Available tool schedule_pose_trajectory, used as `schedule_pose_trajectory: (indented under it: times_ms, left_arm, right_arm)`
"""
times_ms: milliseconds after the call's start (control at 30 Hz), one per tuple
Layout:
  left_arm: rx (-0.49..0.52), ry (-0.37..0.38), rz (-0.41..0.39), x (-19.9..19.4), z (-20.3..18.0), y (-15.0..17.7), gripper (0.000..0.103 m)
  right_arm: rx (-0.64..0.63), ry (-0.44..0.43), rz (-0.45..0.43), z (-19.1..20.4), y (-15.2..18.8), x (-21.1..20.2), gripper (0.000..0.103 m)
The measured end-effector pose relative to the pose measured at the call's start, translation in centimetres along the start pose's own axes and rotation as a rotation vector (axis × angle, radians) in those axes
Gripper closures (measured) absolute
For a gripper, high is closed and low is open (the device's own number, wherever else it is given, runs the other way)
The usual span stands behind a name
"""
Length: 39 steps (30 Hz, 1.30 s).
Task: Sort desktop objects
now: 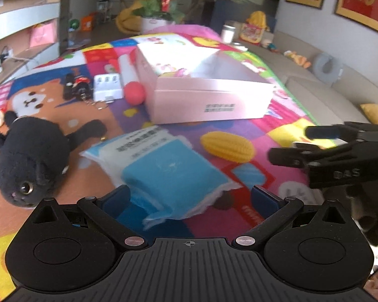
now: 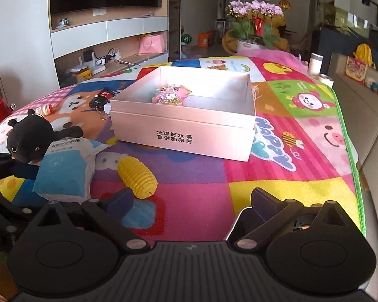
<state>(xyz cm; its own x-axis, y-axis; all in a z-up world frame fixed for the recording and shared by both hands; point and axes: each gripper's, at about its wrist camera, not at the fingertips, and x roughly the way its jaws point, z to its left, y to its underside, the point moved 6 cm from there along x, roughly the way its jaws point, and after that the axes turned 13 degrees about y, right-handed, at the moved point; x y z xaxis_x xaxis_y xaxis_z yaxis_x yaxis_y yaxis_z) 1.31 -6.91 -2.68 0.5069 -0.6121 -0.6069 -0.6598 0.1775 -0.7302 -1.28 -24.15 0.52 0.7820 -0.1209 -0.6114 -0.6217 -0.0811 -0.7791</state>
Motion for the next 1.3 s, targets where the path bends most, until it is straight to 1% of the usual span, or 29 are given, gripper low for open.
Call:
schedule_pose_trajectory:
  times_ms: [167, 300, 400, 500, 533, 667, 833, 933, 1033, 1067, 1100, 1133, 1167, 1200, 1233, 1300]
  left_arm:
    - [-0.024, -0.102, -0.027, -1.2, 3.0, -0.7, 0.000]
    - [-0.047, -0.170, -0.043, -2.2, 5.4, -1.0, 0.000]
    - [-0.094, -0.170, -0.048, -2.7, 6.7, -0.9, 0.000]
    - [-0.166, -0.137, -0.047, -2.5, 7.3, -0.4, 0.000]
    - [-0.165, -0.142, -0.063, -2.5, 7.2, -0.3, 0.000]
    - [-0.167, -0.154, -0.075, -2.5, 7.1, -0.1, 0.000]
    - [-0.175, -0.189, -0.093, -2.2, 6.9, 0.0, 0.000]
    - [-0.144, -0.214, -0.075, -1.8, 6.5, 0.1, 0.000]
    - [-0.079, -0.237, -0.025, -1.4, 5.9, 0.3, 0.000]
    - [-0.071, -0.240, -0.022, -1.4, 5.8, 0.3, 0.000]
    - [-0.073, -0.238, -0.029, -1.5, 5.9, 0.4, 0.000]
    - [-0.080, -0.233, -0.039, -1.7, 5.9, 0.4, 0.000]
    - [-0.091, -0.224, -0.051, -1.8, 6.1, 0.4, 0.000]
    - [-0.104, -0.213, -0.063, -2.0, 6.2, 0.4, 0.000]
    - [-0.114, -0.204, -0.071, -2.1, 6.4, 0.4, 0.000]
    - [-0.133, -0.192, -0.085, -2.3, 6.5, 0.4, 0.000]
  right_arm:
    - [0.004, -0.052, 0.006, 1.1, 0.1, -0.2, 0.002]
    - [-0.056, -0.137, 0.019, 4.1, 0.8, -0.5, 0.000]
    - [-0.094, -0.190, 0.035, 5.9, 1.5, -0.6, 0.000]
    - [-0.072, -0.239, 0.092, 6.7, 2.0, 0.0, 0.000]
    - [-0.058, -0.245, 0.109, 6.7, 2.1, 0.2, 0.000]
    - [-0.047, -0.244, 0.110, 6.7, 2.0, 0.2, 0.000]
    - [-0.053, -0.238, 0.124, 6.8, 2.1, 0.2, 0.000]
    - [-0.059, -0.231, 0.129, 6.8, 2.0, 0.3, 0.000]
    - [-0.079, -0.239, 0.131, 6.8, 1.8, 0.3, 0.000]
    - [-0.062, -0.233, 0.118, 6.4, 1.6, 0.3, 0.000]
    - [-0.040, -0.208, 0.088, 5.9, 1.1, 0.1, 0.000]
    - [-0.033, -0.177, 0.062, 5.5, 0.6, 0.0, 0.003]
    - [-0.038, -0.132, 0.034, 5.1, -0.1, -0.1, 0.012]
    - [-0.045, -0.103, 0.020, 4.9, -0.4, 0.0, 0.015]
    - [-0.051, -0.080, 0.017, 4.6, -0.8, 0.2, 0.018]
    - [-0.076, -0.058, 0.043, 4.5, -1.0, 1.2, 0.020]
